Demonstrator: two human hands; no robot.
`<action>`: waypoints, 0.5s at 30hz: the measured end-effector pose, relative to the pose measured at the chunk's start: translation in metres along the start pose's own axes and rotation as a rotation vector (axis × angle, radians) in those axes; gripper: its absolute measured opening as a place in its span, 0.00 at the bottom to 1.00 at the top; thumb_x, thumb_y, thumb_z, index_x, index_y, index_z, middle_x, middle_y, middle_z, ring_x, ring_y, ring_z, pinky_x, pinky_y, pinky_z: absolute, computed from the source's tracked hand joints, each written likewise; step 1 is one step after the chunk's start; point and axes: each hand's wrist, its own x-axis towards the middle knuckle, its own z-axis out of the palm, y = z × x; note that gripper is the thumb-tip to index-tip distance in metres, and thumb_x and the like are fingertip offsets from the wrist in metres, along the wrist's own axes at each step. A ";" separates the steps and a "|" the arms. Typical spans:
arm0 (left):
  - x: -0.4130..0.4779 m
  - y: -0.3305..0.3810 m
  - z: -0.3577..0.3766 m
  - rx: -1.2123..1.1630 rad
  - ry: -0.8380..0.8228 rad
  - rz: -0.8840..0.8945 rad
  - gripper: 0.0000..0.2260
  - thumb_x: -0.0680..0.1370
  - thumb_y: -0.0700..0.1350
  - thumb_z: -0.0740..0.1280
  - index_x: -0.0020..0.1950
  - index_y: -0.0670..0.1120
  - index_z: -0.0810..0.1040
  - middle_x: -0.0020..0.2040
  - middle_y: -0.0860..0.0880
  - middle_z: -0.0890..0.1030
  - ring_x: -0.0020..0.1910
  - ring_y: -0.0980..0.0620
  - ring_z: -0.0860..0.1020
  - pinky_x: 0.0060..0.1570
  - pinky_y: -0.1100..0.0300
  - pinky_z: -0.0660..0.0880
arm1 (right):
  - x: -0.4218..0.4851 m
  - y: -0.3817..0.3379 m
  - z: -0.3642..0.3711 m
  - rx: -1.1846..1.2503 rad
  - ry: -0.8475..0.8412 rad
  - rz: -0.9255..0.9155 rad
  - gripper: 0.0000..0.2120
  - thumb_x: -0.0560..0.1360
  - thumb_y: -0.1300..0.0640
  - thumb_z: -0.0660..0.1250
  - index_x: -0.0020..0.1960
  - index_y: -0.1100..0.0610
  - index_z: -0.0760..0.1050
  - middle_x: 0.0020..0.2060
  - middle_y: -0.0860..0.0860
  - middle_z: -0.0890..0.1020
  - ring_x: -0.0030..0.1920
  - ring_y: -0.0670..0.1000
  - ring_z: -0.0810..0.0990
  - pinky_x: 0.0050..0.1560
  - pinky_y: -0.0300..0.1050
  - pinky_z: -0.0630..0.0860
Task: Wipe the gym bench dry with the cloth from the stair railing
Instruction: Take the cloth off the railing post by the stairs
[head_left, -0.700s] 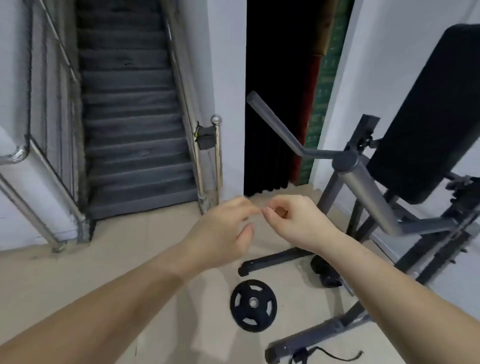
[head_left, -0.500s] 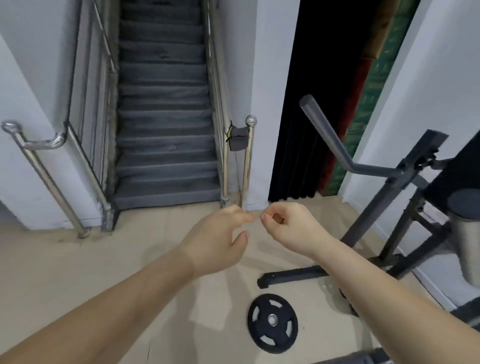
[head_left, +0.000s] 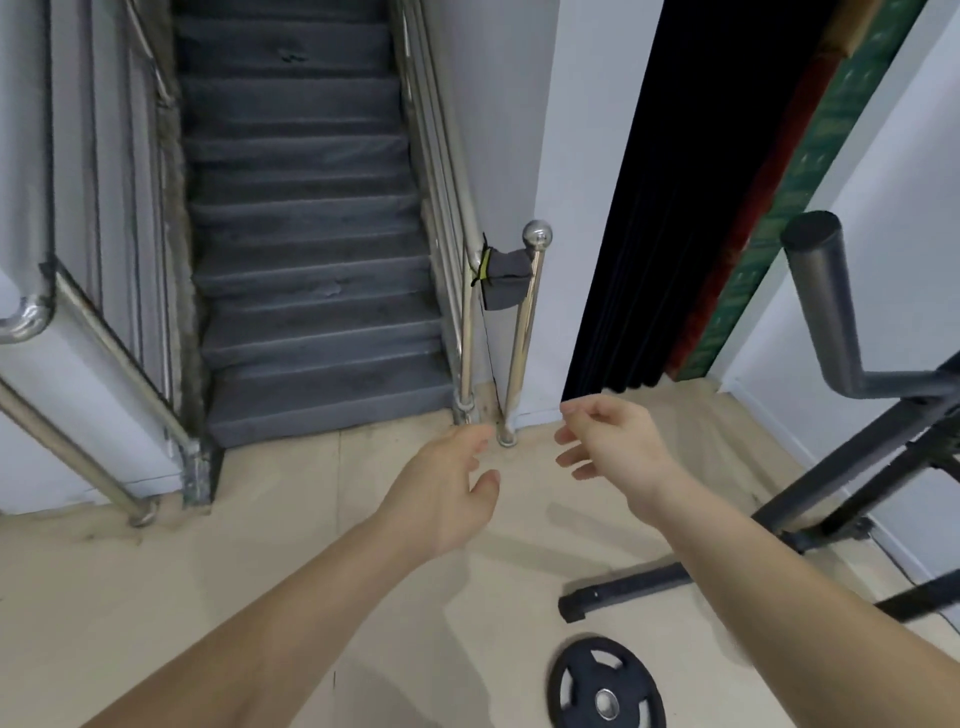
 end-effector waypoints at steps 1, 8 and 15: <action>0.022 -0.002 0.001 -0.021 -0.013 -0.006 0.19 0.78 0.47 0.67 0.70 0.52 0.74 0.61 0.52 0.78 0.54 0.55 0.79 0.51 0.62 0.73 | 0.021 -0.003 -0.002 0.005 0.002 0.021 0.09 0.83 0.55 0.63 0.56 0.57 0.80 0.45 0.55 0.85 0.40 0.55 0.85 0.50 0.59 0.83; 0.188 -0.028 -0.002 -0.113 0.026 -0.024 0.16 0.76 0.40 0.68 0.58 0.59 0.76 0.53 0.50 0.81 0.49 0.50 0.81 0.49 0.55 0.78 | 0.208 -0.028 -0.001 0.025 -0.028 0.063 0.11 0.82 0.56 0.64 0.55 0.62 0.81 0.46 0.61 0.87 0.38 0.54 0.84 0.41 0.49 0.81; 0.344 -0.066 -0.047 -0.180 0.080 -0.091 0.22 0.78 0.40 0.69 0.50 0.70 0.70 0.53 0.52 0.80 0.42 0.56 0.81 0.48 0.57 0.80 | 0.390 -0.081 0.028 0.083 -0.103 0.137 0.13 0.82 0.56 0.64 0.59 0.65 0.79 0.39 0.57 0.84 0.39 0.56 0.81 0.36 0.47 0.77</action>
